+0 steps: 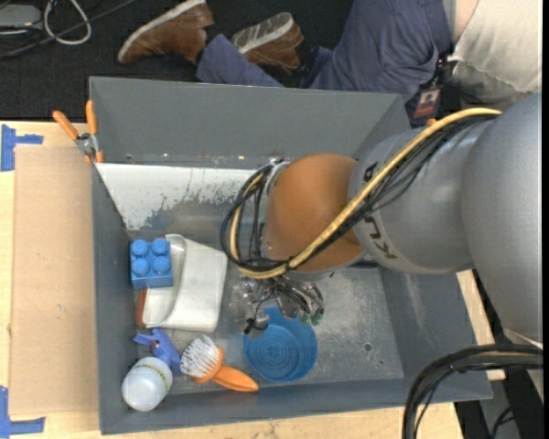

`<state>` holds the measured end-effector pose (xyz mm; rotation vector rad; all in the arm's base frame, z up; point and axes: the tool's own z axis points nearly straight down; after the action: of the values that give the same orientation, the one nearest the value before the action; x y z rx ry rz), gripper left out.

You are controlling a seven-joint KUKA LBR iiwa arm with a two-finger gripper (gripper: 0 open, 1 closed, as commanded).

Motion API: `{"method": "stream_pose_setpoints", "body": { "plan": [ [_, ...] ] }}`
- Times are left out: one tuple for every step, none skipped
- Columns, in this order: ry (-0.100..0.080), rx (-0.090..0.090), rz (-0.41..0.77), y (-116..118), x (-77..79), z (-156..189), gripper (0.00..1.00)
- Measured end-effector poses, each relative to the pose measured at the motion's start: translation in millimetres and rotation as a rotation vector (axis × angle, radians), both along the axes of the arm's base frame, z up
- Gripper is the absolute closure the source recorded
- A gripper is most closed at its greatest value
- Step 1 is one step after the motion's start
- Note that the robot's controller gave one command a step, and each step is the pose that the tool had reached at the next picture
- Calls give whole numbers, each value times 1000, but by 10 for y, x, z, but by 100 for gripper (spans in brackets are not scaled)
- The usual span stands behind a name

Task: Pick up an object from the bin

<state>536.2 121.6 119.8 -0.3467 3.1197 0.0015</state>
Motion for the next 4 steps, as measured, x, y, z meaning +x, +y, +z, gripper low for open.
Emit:
{"method": "stream_pose_setpoints", "body": {
  "plan": [
    [11,-1,9,377,-163,-246,0],
    [11,-1,8,376,-161,-246,0],
    [11,-1,7,375,-161,-246,0],
    [11,-1,7,375,-161,-246,0]
  ]
}}
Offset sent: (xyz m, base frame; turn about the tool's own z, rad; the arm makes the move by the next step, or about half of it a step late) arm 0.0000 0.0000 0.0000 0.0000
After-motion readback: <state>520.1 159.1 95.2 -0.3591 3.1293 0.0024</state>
